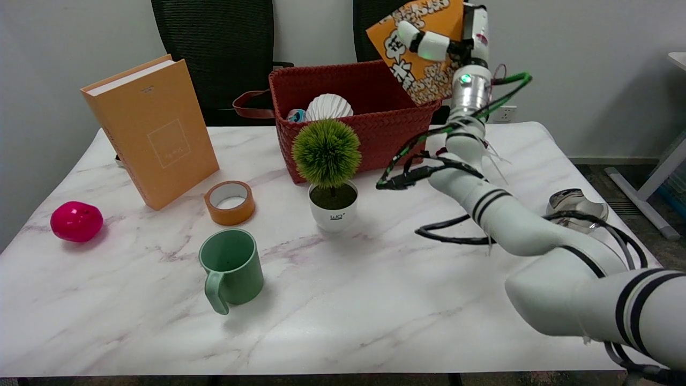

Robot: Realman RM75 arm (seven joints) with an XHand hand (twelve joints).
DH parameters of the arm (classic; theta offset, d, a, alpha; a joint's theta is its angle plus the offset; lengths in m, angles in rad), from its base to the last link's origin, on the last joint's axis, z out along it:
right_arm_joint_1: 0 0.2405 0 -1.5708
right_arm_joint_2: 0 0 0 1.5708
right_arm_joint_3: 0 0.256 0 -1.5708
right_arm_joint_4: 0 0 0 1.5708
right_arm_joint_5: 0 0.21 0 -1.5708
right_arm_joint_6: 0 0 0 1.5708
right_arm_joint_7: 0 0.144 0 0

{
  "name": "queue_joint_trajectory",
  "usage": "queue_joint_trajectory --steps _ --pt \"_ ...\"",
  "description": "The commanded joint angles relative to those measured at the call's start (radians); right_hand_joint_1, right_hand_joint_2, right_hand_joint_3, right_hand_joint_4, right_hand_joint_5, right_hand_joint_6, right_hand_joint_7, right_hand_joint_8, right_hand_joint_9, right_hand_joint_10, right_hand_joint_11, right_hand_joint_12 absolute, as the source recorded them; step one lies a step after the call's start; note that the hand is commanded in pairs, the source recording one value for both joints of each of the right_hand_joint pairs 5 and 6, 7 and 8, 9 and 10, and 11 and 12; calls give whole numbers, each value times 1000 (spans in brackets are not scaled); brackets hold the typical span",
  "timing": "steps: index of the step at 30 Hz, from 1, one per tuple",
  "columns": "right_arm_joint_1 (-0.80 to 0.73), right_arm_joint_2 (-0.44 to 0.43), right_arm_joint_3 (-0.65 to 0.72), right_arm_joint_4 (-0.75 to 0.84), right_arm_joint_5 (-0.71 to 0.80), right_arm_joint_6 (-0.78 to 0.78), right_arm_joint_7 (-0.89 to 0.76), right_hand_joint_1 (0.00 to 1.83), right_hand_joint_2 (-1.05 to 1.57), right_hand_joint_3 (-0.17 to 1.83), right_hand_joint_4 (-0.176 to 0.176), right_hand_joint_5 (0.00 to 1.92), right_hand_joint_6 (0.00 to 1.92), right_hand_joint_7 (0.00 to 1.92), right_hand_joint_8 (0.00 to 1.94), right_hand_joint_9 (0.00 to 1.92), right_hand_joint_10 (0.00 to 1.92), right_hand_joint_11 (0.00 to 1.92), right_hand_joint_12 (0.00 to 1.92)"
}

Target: Place the popcorn box into the brown storage basket.

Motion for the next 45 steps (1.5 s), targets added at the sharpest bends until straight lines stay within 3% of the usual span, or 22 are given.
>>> queue_joint_trajectory --steps 1,15,23,36,38,39,40,41,42,43,44,45 --pt "338 -115 -8 -296 -134 -202 -82 1122 234 764 0 1133 1133 1721 1721 1218 1218 1509 1509" --pt "431 -115 0 -365 -130 -263 -334 1112 258 712 0 1132 1132 1695 1695 1206 1206 1463 1463" --pt "428 -111 -8 -363 -167 -257 -455 1111 297 659 0 1130 1130 1544 1544 1113 1113 1257 1257" --pt "426 -113 -8 -373 -228 -262 -474 1071 440 506 0 1143 1143 1514 1514 1083 1083 1099 1099" --pt "424 -111 -8 -373 -227 -264 -474 1065 439 496 0 1129 1129 1505 1505 1071 1071 895 895" --pt "423 -110 -8 -373 -226 -272 -474 1060 412 504 0 1088 1088 1494 1494 1025 1025 625 625" --pt "423 -109 -7 -374 -223 -278 -474 1061 380 503 0 1018 1018 1468 1468 950 950 484 484" --pt "421 -107 -6 -374 -224 -285 -474 1066 350 497 0 944 944 1417 1417 859 859 399 399" --pt "418 -102 -7 -372 -228 -298 -474 1079 294 498 0 867 867 1247 1247 508 508 253 253" --pt "414 -99 -8 -367 -229 -310 -474 1090 131 424 0 550 550 861 861 282 282 22 22" --pt "411 -97 -8 -364 -232 -318 -474 1067 -10 347 0 180 180 597 597 126 126 0 0" --pt "409 -92 -8 -361 -241 -324 -474 941 -126 200 0 20 20 70 70 14 14 0 0"
